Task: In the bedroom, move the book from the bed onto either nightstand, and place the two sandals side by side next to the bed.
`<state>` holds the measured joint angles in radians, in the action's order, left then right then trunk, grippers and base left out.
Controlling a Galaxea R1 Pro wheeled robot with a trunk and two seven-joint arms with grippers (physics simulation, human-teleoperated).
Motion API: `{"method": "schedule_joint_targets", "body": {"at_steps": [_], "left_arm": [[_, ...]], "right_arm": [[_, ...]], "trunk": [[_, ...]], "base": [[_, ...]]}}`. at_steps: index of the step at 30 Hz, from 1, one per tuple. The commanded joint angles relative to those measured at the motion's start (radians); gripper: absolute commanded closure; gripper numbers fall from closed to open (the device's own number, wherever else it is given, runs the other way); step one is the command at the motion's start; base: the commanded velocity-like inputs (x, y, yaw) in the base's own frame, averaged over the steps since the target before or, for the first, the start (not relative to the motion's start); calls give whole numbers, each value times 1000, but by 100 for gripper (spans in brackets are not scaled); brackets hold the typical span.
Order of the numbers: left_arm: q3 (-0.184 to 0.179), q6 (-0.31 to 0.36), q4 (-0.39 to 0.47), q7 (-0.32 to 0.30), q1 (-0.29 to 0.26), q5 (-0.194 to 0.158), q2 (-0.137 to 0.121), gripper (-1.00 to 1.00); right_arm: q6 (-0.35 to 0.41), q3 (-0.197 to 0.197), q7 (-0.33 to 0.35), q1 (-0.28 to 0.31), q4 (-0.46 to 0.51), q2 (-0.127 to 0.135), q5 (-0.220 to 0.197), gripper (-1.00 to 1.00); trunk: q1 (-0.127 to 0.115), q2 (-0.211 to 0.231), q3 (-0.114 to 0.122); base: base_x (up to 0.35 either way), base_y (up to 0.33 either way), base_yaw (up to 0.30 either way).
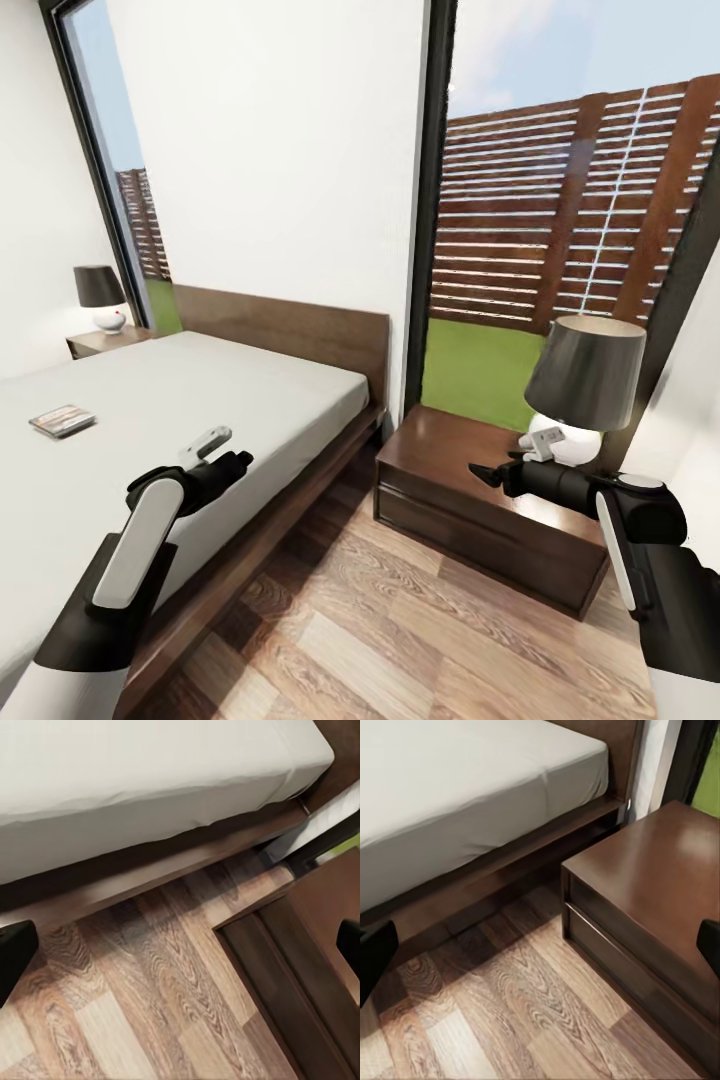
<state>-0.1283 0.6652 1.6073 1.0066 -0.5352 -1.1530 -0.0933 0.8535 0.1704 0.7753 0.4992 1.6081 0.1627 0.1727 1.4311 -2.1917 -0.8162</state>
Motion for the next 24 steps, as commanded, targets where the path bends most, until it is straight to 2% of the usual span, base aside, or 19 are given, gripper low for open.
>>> {"method": "schedule_joint_targets", "body": {"at_steps": [1, 15, 18, 22, 24], "left_arm": [[-1, 2, 1, 9, -1, -7, -1, -100], [4, 2, 1, 8, -1, -8, -3, -100], [5, 5, 2, 7, -7, -9, 3, -100], [5, 7, 2, 13, -16, -10, 11, -100], [2, 8, 2, 38, -29, -11, 17, -100]], "right_arm": [[2, 1, 10, 1, 1, 0, 10, -100], [1, -3, 10, 0, 1, 0, 9, -100], [1, -3, 10, -1, 2, 0, 9, -100], [1, -4, 10, -3, 2, 0, 8, -100], [1, -5, 10, -4, 3, -1, 9, -100]], "trunk": [[0, -1, -3], [0, -1, -24], [0, -1, -29], [-15, 27, -23], [-23, 41, -19]], "base": [[319, -37, 0], [324, -2, 0], [179, 0, 0], [70, 0, 0], [14, 0, 0]]}}
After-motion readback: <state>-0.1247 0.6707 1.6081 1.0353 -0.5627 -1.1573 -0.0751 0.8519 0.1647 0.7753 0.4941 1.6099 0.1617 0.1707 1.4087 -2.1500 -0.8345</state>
